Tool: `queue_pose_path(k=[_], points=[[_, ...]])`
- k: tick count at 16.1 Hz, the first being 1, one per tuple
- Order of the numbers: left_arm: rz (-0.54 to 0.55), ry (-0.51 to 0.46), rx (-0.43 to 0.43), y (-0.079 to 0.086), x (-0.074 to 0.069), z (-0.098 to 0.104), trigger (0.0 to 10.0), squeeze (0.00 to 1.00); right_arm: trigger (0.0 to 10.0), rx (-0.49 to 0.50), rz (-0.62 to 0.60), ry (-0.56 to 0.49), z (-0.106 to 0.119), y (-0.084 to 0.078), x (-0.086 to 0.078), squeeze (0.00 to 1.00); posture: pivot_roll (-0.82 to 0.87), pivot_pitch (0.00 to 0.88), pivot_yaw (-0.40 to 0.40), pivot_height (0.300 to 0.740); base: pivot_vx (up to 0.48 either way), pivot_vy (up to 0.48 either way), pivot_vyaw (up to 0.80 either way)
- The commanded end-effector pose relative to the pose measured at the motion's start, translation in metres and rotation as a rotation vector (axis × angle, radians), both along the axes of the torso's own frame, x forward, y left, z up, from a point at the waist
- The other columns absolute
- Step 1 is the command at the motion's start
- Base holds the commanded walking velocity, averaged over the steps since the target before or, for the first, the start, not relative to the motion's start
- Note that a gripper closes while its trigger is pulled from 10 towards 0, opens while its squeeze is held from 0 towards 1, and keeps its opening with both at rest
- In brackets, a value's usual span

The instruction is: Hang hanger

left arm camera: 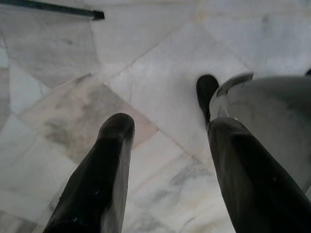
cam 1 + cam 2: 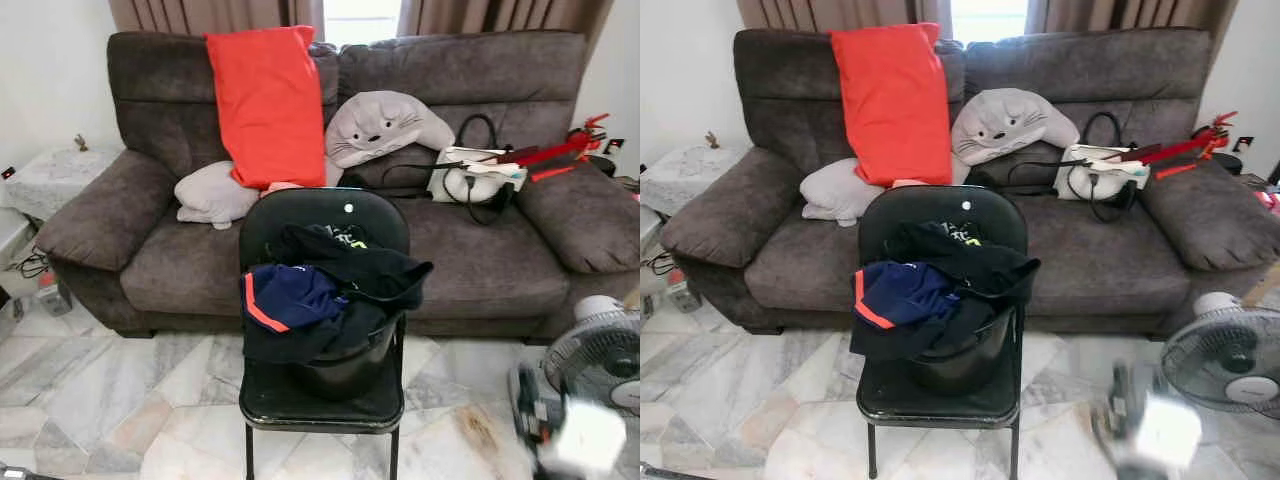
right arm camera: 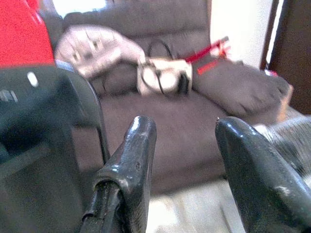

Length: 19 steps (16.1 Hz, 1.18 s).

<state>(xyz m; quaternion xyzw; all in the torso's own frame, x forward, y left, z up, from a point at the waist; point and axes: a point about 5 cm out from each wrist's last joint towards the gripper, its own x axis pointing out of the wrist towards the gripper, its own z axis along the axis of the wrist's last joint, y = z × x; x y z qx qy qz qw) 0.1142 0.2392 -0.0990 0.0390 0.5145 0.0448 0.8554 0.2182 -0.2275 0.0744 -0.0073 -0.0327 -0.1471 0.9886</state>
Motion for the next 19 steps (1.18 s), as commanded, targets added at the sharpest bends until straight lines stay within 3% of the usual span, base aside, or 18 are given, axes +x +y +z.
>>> queue_pose_path(k=[1, 5, 10, 14, 19], points=[[0.050, -0.032, -0.002, 0.002, -0.001, 0.001, 10.0, 0.00, 10.0, 0.033, 0.026, -0.031, 0.014, 0.011, 0.010, 0.00, -0.10, 0.000, 0.041, 0.740, 0.000, 0.000, 0.00], [0.105, -0.115, -0.039, -0.003, 0.004, 0.003, 10.0, 0.00, 10.0, 0.061, 0.075, -0.028, 0.022, 0.023, 0.024, 0.00, -0.08, 0.000, 0.016, 0.740, 0.000, 0.000, 0.00], [0.109, -0.115, -0.037, -0.004, 0.002, 0.002, 10.0, 0.00, 10.0, 0.073, 0.110, -0.016, 0.029, 0.032, 0.030, 0.00, -0.07, 0.000, 0.019, 0.740, 0.000, 0.000, 0.00], [0.105, -0.097, -0.041, -0.004, -0.002, 0.001, 10.0, 0.00, 10.0, 0.114, 0.145, 0.019, 0.022, 0.046, 0.032, 0.00, -0.03, 0.000, 0.023, 0.740, 0.000, 0.000, 0.00], [0.101, -0.101, -0.057, -0.005, 0.001, 0.001, 10.0, 0.00, 10.0, 0.115, 0.158, 0.008, 0.028, 0.050, 0.038, 0.00, -0.05, 0.000, 0.023, 0.740, 0.000, 0.000, 0.00]])
